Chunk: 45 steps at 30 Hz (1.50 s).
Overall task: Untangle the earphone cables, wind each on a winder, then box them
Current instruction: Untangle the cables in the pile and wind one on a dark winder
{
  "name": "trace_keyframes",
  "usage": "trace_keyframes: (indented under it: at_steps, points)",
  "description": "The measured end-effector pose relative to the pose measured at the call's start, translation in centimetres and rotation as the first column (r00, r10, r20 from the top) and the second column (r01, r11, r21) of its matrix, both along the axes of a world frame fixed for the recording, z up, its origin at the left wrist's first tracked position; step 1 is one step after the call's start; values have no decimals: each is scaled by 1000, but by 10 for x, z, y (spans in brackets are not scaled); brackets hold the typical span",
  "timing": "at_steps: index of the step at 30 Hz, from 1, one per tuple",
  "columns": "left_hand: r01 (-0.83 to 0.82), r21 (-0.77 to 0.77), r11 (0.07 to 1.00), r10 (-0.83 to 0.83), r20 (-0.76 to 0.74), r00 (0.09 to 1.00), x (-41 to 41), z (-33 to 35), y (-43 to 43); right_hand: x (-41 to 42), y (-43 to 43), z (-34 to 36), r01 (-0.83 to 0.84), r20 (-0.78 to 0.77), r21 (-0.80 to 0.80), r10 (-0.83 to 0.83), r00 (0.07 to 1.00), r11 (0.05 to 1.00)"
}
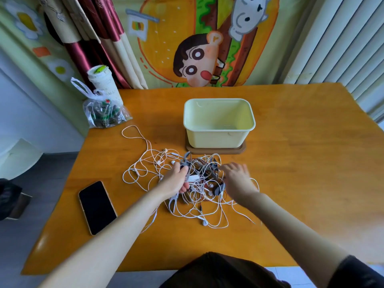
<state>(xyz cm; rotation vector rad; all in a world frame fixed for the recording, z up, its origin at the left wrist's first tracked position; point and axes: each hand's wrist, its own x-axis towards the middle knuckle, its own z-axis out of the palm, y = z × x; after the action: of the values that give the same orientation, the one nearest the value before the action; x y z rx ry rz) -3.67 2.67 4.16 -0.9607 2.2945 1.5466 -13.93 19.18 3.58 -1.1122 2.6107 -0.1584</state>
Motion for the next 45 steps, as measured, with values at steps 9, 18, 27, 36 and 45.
trace_keyframes:
  at_steps: [9,18,27,36,45]
  points:
    - [-64,156,986,75,-68,995,5,5,-2,31,-31,22,34,317,-368,91,944,929]
    - [-19,79,997,14,65,998,27,-2,-2,-22,14,-1,470,335,-260,-378,863,844]
    - [91,-45,995,-80,214,974,36,4,-6,-38,44,-8,625,140,-114,-610,780,772]
    - [44,62,997,-46,33,998,12,15,18,48,-15,31,28,413,-298,103,905,954]
    - [-40,149,988,48,-50,998,22,16,6,34,-16,34,40,362,-384,111,925,923]
